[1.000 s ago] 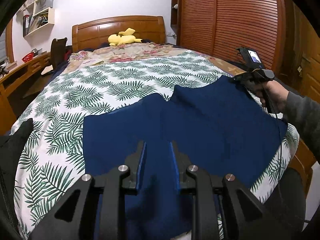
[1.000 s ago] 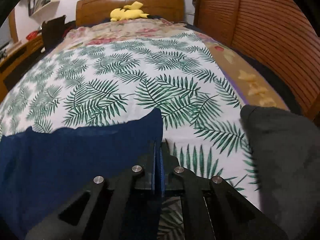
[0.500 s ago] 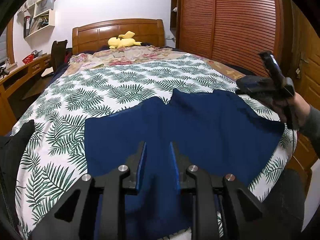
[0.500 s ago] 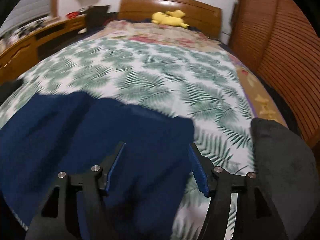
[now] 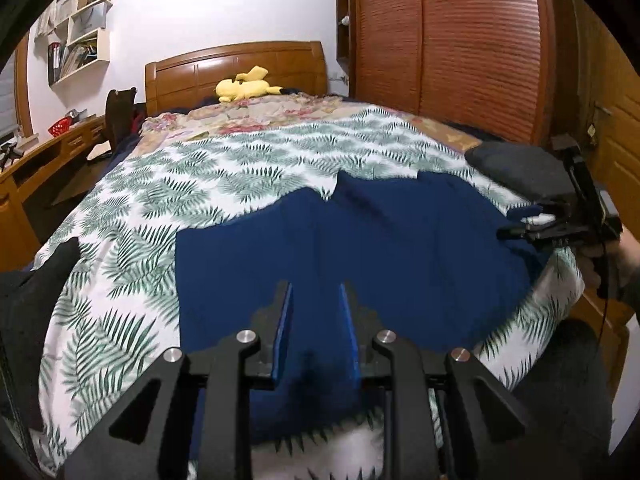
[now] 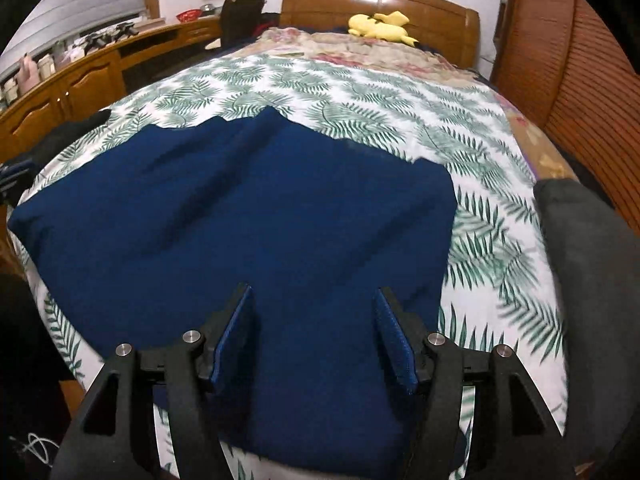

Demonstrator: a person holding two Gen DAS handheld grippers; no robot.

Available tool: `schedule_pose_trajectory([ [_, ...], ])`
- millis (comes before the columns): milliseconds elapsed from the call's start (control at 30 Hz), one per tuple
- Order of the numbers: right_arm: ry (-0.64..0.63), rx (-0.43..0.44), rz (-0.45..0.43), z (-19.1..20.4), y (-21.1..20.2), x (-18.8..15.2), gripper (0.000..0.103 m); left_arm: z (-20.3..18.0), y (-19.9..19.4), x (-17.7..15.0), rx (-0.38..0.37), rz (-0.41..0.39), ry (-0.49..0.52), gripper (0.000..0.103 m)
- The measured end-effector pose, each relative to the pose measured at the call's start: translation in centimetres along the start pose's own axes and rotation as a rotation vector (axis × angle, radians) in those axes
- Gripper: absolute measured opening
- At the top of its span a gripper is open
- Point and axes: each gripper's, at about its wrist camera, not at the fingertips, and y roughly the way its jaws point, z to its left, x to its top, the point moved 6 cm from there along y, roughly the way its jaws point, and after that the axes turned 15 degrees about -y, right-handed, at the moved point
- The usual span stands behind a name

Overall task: Fold large clothes
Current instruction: 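Grasp the folded blazer end with the left tool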

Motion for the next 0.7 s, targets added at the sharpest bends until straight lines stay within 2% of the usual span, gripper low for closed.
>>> schedule_pose_trajectory([
  [200, 0.019, -0.002, 0.016, 0.3, 0.2, -1.4, 0.064, 0.7, -2.3, -2.4, 0.039, 0.014, -0.004, 0.022],
  [333, -0.003, -0.018, 0.001, 1.0, -0.3, -1.3, 0.064, 2.4, -3.2, -3.5, 0.054, 0.028, -0.05, 0.022],
  [533, -0.022, 0.02, -0.056, 3.2, -0.7, 0.8, 0.064, 5.3, -2.7, -4.4, 0.106, 0.059, -0.086, 0.022],
  [700, -0.041, 0.087, -0.088, 6.2, 0.7, 3.2, 0.064, 6.9, -1.5, -5.1, 0.113, 0.087, -0.117, 0.022],
])
